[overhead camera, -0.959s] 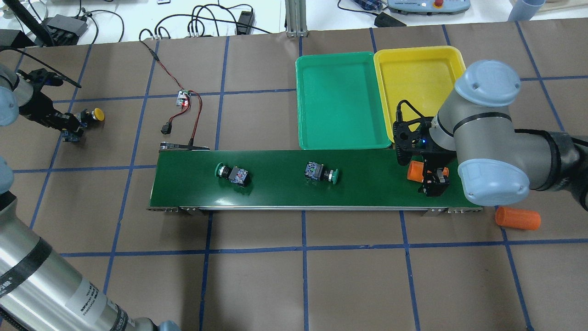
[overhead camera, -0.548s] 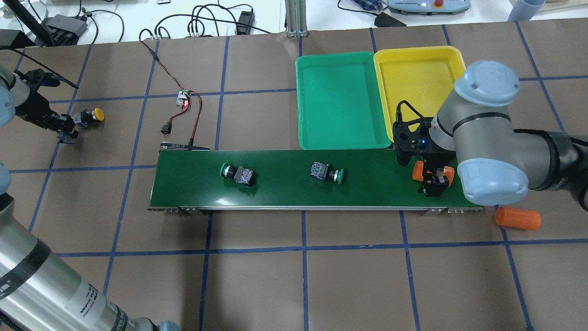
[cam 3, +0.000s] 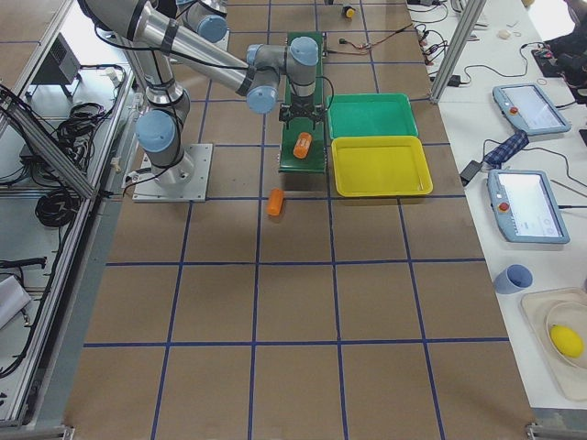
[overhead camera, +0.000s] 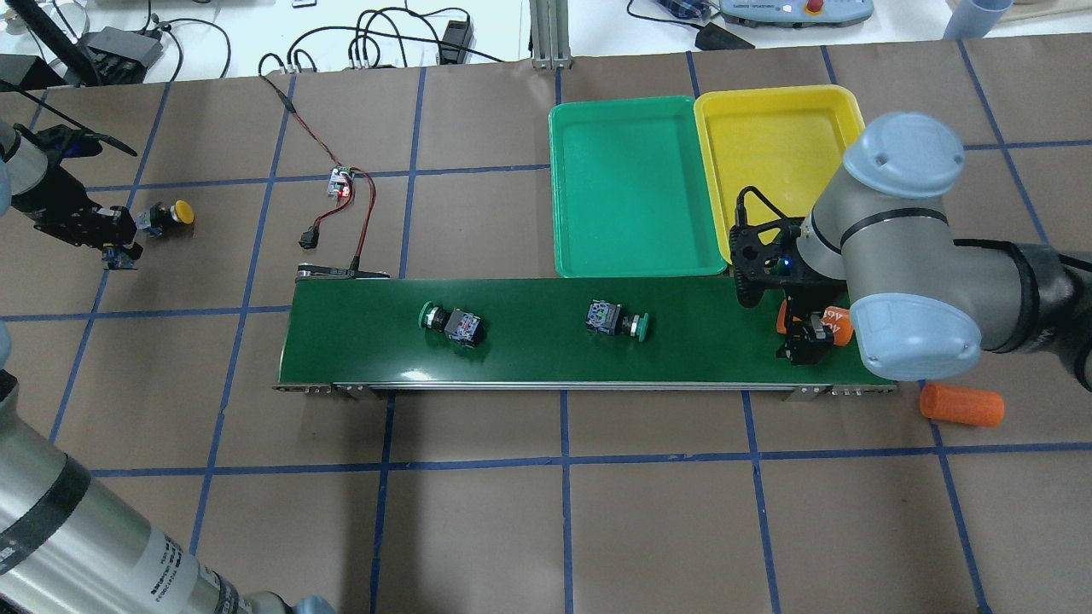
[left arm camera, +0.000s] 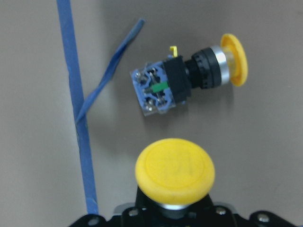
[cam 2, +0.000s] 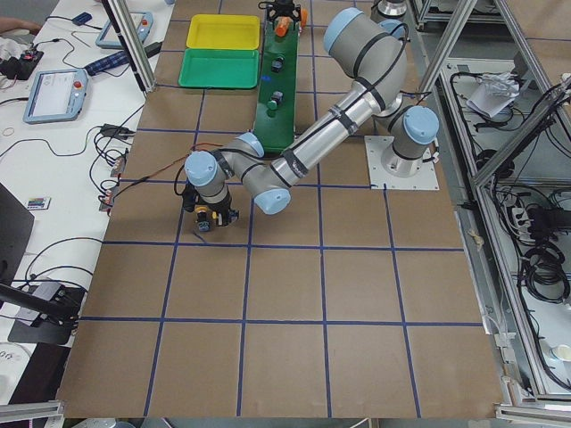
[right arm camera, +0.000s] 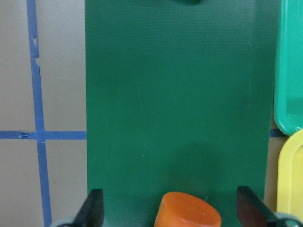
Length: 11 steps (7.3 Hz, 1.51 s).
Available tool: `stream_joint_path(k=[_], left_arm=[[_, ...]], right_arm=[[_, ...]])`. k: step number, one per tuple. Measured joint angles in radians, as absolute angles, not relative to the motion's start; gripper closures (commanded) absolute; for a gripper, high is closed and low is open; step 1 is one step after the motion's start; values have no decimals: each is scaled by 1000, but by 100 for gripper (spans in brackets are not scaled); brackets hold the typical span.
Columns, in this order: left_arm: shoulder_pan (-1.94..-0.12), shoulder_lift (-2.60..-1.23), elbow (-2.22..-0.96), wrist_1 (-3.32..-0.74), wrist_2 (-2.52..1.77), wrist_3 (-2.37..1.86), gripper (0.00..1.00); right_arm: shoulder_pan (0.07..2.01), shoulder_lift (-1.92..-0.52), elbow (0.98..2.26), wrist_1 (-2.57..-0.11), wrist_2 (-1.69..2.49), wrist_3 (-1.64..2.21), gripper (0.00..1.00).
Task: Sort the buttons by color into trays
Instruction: 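Grasp a yellow push-button with the left gripper and carry it to the belt start, then release the yellow button on the belt and withdraw the left gripper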
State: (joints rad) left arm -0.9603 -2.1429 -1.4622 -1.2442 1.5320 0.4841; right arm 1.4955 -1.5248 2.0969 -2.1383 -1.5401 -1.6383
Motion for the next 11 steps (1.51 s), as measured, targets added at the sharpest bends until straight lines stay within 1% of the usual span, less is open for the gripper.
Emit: stream_joint_path(k=[2, 4, 6, 8, 11], left_arm=[[-995, -2000, -1583, -1294, 1505, 144, 100], [-1089, -1864, -1720, -1302, 1500, -224, 100], [-1221, -1772, -1832, -1297, 1495, -589, 100], [-1374, -1751, -1876, -1276, 1469, -923, 100], [-1429, -1761, -1919, -1233, 1378, -1034, 100]], right_arm=[[1496, -1525, 2097, -2138, -1540, -1638, 0], [1496, -1525, 2097, -2138, -1540, -1638, 0], [1496, -1525, 2098, -2138, -1540, -1638, 0], [1496, -1525, 2098, -2138, -1540, -1638, 0], [1496, -1525, 2098, -2138, -1540, -1638, 0]])
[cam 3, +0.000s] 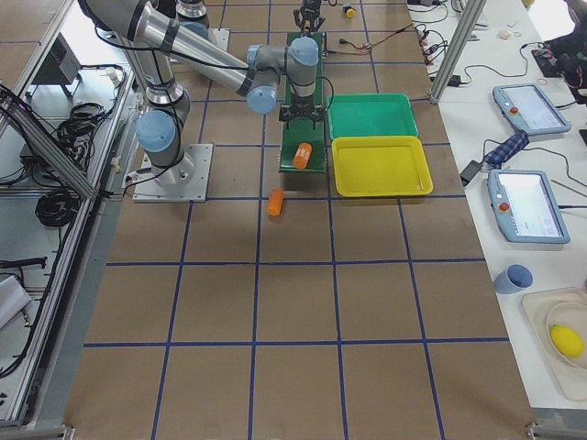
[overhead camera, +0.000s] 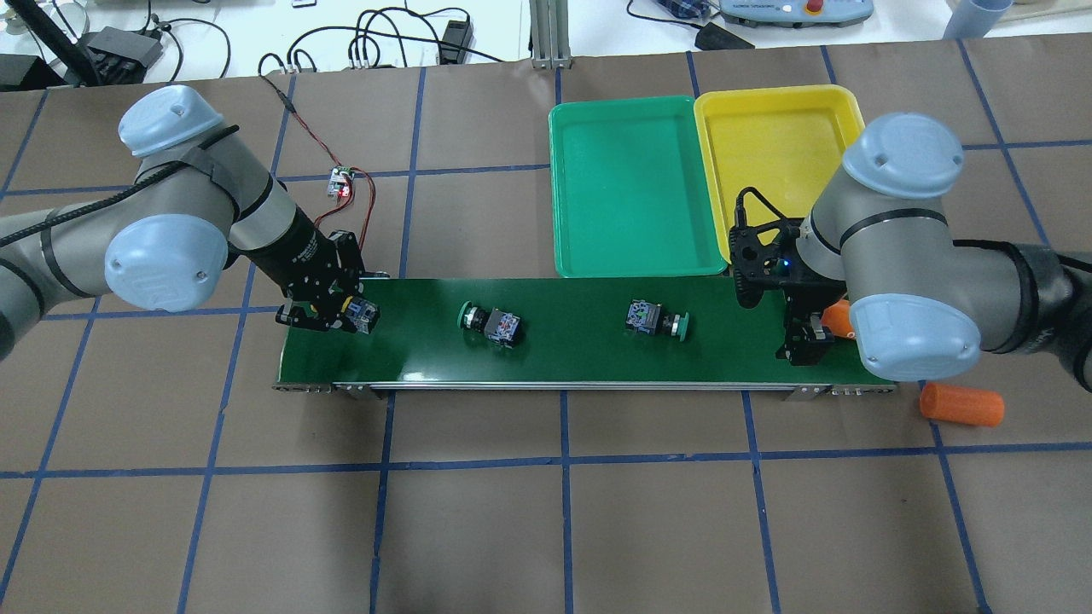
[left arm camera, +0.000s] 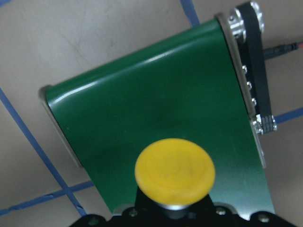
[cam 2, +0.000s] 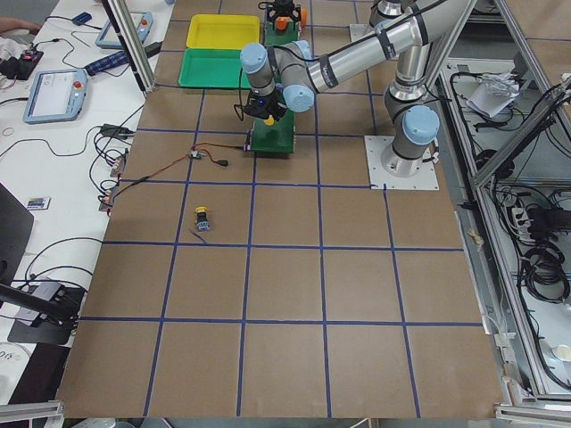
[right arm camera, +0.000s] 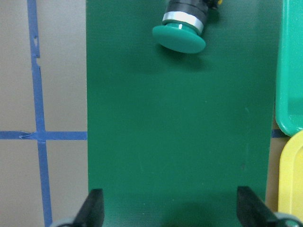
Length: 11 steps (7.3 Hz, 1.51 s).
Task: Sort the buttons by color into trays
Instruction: 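Release the yellow button on the belt and withdraw the left gripper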
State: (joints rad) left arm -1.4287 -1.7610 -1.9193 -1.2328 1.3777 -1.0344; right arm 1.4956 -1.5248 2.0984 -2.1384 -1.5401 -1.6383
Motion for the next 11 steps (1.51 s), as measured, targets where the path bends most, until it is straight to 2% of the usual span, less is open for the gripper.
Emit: stream_joint_path(k=[2, 3, 4, 5, 8, 11], left_arm=[[-1430, -1771, -1957, -1175, 1368, -1038, 80], [-1430, -1779, -1966, -1154, 1368, -1038, 58], [-1430, -1788, -1965, -1145, 1369, -1038, 4], [-1430, -1794, -1961, -1140, 1371, -1035, 0], [-1417, -1785, -1943, -1115, 1378, -1017, 0], [-1323, -1762, -1884, -1186, 1435, -809, 0]], right_arm=[[1496, -1525, 2098, -2138, -1540, -1638, 0], [1496, -1525, 2098, -2138, -1540, -1638, 0], [1496, -1525, 2097, -2138, -1540, -1638, 0], [1496, -1525, 2097, -2138, -1540, -1638, 0], [1496, -1525, 2097, -2138, -1540, -1638, 0], [1496, -1525, 2097, -2138, -1540, -1638, 0]])
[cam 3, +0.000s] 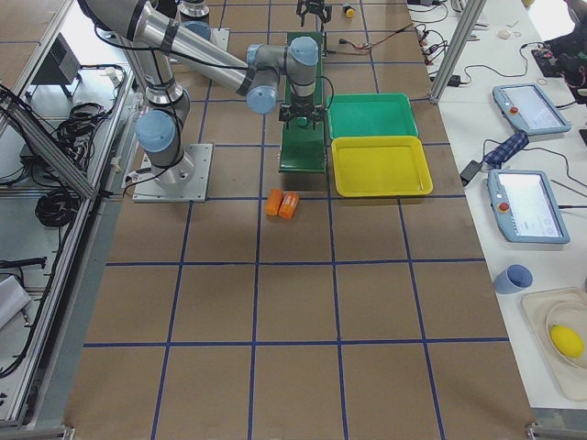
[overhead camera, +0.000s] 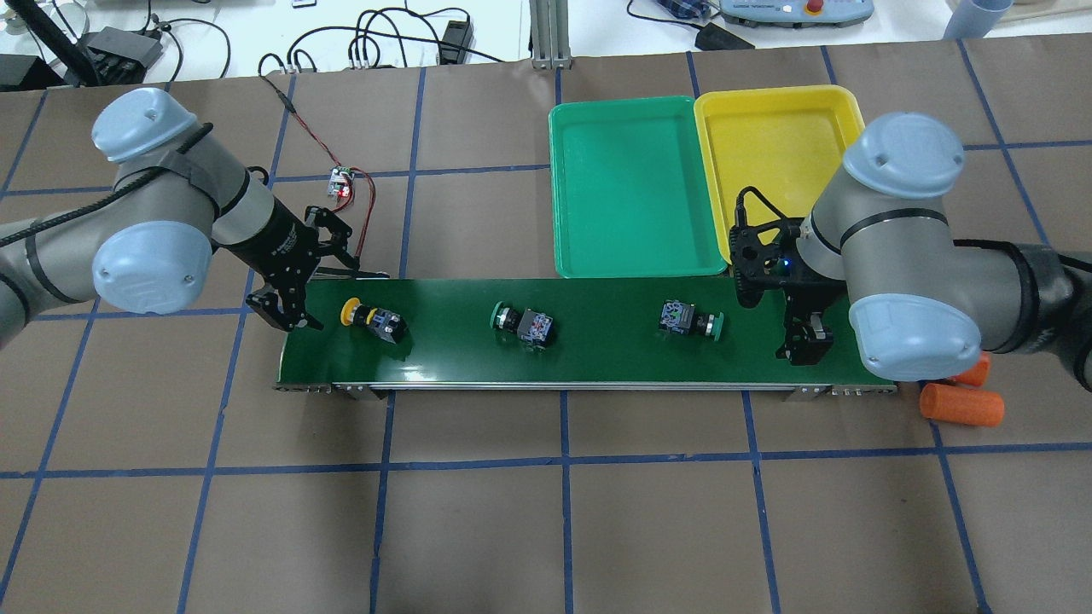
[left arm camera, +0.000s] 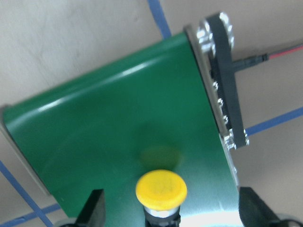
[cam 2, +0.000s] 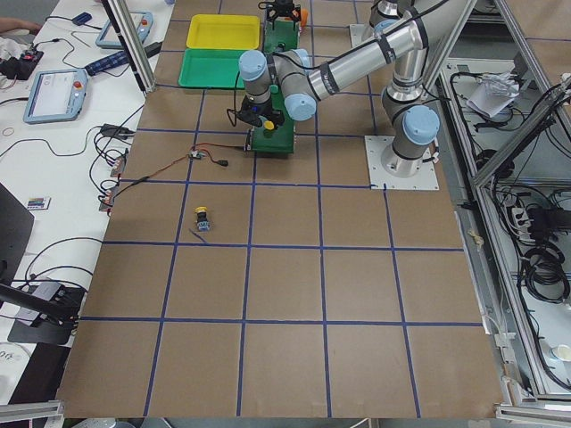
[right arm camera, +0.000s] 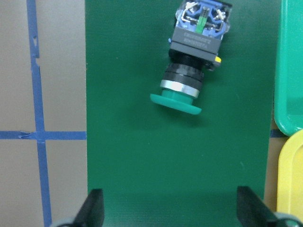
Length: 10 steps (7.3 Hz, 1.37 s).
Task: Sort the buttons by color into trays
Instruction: 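Release the yellow button on the belt and withdraw the left gripper, then grasp the green button with the right gripper while the left grasps a yellow button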
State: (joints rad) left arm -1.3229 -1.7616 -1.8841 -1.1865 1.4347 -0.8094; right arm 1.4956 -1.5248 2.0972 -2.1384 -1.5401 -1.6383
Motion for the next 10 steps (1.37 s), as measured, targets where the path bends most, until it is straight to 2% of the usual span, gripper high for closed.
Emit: stream_joint_path(k=[3, 5, 10], left_arm=[[-1202, -1785, -1800, -1235, 1515, -466, 0], [-1095, -1849, -1728, -1233, 1550, -132, 0], [-1011, -2160, -1382, -1169, 1614, 626, 0]], right_arm=[[1496, -1525, 2099, -2138, -1540, -1638, 0], [1496, -1524, 2100, -2138, -1540, -1639, 0], [1497, -1495, 2098, -2162, -1539, -1635, 0]])
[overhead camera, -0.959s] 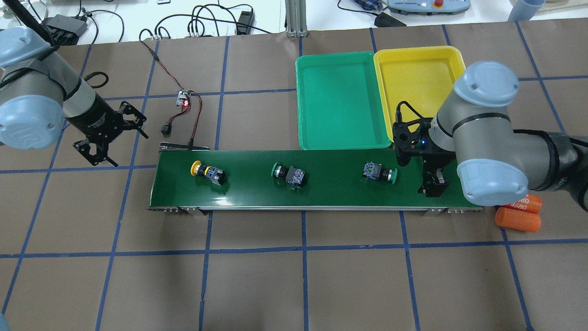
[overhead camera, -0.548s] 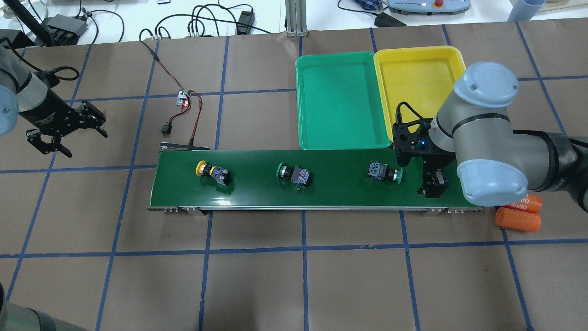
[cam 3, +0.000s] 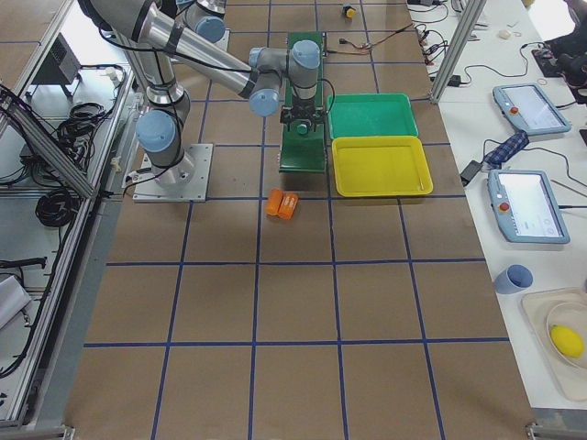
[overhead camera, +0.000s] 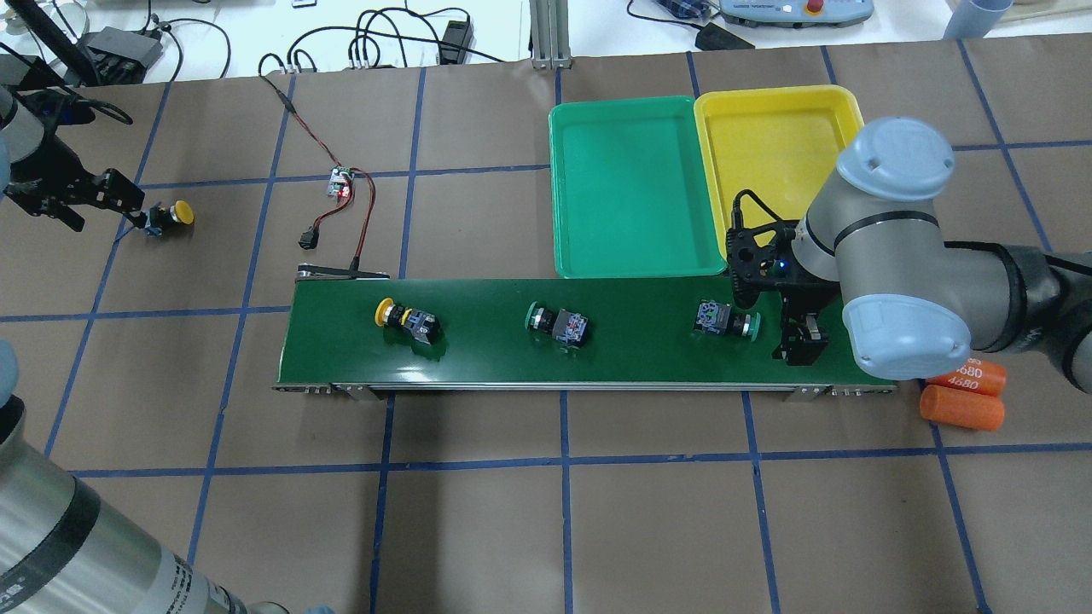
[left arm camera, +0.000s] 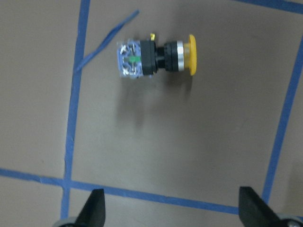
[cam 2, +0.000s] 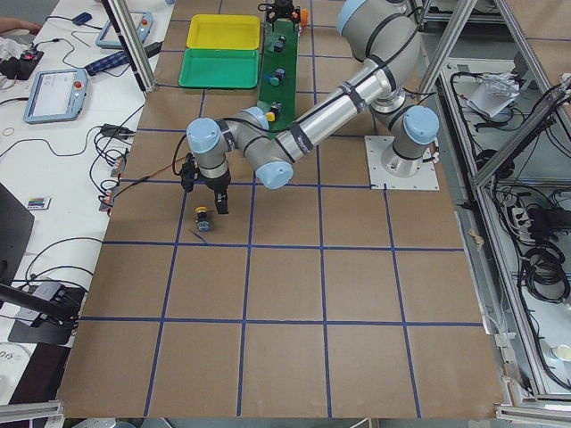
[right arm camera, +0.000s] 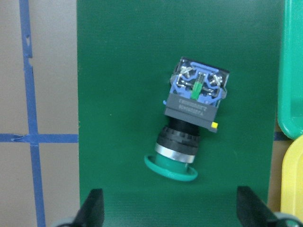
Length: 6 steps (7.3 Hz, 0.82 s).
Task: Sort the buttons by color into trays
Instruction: 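Grasp the green button with the right gripper while the left grasps a yellow button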
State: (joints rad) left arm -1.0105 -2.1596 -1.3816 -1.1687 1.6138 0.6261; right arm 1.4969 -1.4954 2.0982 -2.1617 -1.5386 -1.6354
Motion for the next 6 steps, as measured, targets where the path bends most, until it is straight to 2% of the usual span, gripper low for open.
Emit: stream_joint_path(k=[3, 4, 5, 6], left_arm=[[-1011, -2266, -1317, -1087, 1609, 993, 0], [-1013, -2283, -1316, -1069, 1607, 1056, 0], [-1014, -2295, -1314, -1061, 1605, 1103, 0], [-1015, -2301, -1313, -1055, 1601, 1147, 0]], right_arm=[[1499, -1471, 2097, -2192, -1526, -1630, 0], [1500, -1461, 2096, -2203, -1522, -1631, 8], [1501, -1457, 2097, -2206, -1521, -1632, 27], [1501, -1454, 2098, -2205, -1522, -1635, 39]])
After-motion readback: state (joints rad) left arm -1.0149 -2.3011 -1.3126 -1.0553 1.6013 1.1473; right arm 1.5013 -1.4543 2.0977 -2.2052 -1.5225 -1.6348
